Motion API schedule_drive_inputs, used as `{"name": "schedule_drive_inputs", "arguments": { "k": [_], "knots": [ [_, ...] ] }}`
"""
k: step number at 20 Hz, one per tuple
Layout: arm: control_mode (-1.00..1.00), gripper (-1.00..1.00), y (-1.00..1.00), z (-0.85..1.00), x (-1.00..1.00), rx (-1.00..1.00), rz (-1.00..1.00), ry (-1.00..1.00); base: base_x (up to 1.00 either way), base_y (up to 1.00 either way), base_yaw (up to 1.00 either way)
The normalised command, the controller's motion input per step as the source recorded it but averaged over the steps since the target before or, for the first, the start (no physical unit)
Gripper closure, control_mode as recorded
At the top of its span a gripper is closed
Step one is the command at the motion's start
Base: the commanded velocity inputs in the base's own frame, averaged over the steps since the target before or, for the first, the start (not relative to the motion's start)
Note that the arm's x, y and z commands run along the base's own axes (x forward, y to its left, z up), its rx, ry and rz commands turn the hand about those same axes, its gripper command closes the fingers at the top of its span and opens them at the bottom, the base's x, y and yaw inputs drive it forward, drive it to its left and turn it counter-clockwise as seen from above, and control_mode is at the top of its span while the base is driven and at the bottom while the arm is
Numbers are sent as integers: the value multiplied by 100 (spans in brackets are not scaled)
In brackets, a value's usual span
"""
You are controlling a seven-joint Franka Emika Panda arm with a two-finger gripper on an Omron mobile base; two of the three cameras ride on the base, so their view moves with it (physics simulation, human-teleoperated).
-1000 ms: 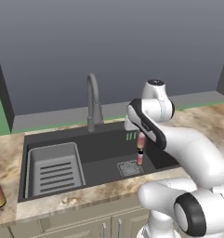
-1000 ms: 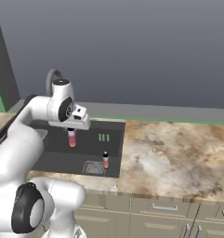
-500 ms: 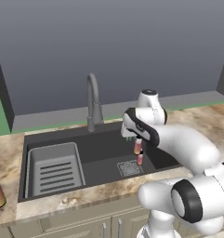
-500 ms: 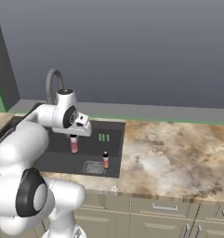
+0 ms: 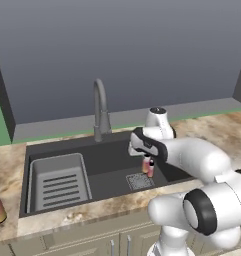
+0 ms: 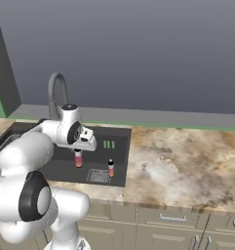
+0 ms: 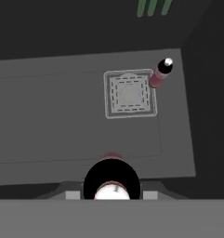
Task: Place the large bottle from the dining counter next to the other large bottle outside the sink, and place the small bottle from the dining counter next to the other small bottle inside the sink.
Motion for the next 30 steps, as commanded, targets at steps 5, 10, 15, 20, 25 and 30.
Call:
{"name": "schedule_drive_inputs", "arguments": {
  "k": [5,10,15,20,25,30],
  "knots": [
    [-100,100,16,-11,51,0,0,0,0,0,0],
    [-100,100,5,-8,33,0,0,0,0,0,0],
    [-100,100,0,-20,24,0,0,0,0,0,0],
    [-100,100,0,-18,35,0,0,-5,0,0,0],
    [-100,100,0,-8,15,0,0,-3,0,0,0],
    [-100,100,0,-29,2,0,-2,0,0,0,0]
  ]
}}
